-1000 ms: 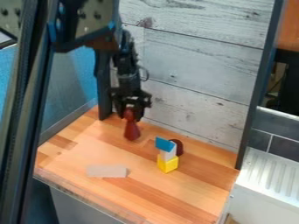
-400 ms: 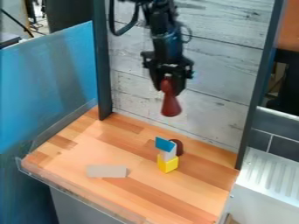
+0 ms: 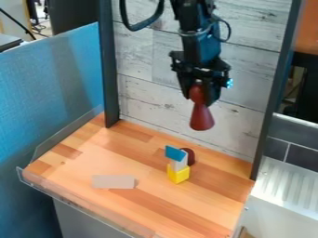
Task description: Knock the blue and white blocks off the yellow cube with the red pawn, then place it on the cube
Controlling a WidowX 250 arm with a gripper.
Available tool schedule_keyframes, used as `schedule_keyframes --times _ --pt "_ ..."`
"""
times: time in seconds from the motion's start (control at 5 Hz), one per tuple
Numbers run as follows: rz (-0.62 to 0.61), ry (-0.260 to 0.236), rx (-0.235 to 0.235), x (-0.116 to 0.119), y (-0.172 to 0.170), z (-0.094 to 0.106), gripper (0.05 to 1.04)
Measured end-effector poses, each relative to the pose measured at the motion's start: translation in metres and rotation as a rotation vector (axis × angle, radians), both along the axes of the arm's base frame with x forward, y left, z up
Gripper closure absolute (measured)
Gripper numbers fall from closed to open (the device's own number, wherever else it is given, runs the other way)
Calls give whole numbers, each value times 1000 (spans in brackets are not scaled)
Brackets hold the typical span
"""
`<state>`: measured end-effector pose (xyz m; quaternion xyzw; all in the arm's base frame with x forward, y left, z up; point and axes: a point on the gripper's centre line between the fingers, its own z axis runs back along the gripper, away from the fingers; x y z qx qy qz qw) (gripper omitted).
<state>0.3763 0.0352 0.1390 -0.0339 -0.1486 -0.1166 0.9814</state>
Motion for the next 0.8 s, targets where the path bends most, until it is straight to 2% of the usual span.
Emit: schedule_keyframes --times 0.2,0.4,0.6,0.8 --pt "18 23 0 -12 2 -2 492" --pt "17 65 -83 -24 1 -10 492" --pt "31 128 -236 -27 2 -28 492" --pt "48 171 -254 -25 7 -54 492"
